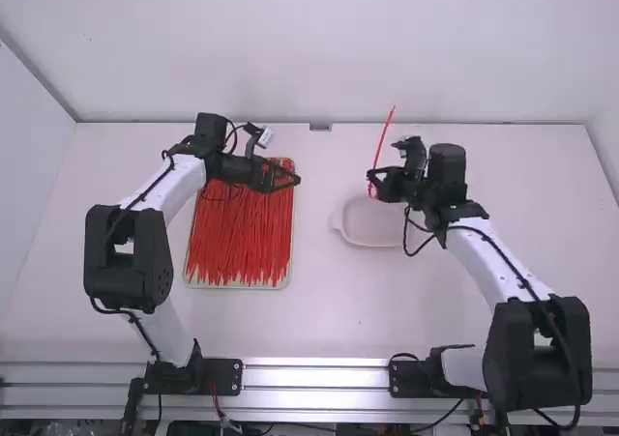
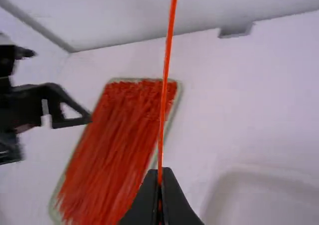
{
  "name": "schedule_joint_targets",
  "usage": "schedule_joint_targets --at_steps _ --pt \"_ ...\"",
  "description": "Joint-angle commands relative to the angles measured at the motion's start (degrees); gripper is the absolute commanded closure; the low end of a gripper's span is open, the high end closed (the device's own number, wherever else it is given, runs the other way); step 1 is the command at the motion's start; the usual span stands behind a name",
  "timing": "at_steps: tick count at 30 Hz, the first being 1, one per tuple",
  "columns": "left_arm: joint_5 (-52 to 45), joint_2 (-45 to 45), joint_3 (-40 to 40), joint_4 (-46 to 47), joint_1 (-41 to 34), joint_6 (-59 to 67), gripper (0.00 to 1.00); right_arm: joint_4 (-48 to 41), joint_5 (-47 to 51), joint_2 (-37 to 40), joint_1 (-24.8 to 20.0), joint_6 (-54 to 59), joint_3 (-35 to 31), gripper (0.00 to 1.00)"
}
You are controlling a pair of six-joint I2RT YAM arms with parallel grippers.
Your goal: Fasten the cable tie
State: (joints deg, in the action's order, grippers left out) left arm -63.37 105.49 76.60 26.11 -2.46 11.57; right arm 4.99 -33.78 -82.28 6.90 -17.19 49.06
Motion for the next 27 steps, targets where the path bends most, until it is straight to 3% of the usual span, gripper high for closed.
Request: schedule_joint_targets --at_steps 1,11,26,27 --pt "-3.2 -0.3 0.6 1.2 0.3 4.0 0.01 1.8 6.5 0.9 -0.2 -0.2 -2.9 1.0" --pt "-4.7 -0.3 0.5 4.0 0.2 6.3 0.01 12.2 14.9 -0.8 1.2 -3.5 -13.5 1.0" --pt "-4.5 -0.3 0.5 4.3 0.3 6.3 0.01 17.3 15.8 -12.4 2.1 -4.0 -14.2 1.0" --pt "-4.5 -0.3 0.5 4.3 0.2 6.3 0.01 17.2 15.8 -12.7 2.1 -4.0 -14.2 0.94"
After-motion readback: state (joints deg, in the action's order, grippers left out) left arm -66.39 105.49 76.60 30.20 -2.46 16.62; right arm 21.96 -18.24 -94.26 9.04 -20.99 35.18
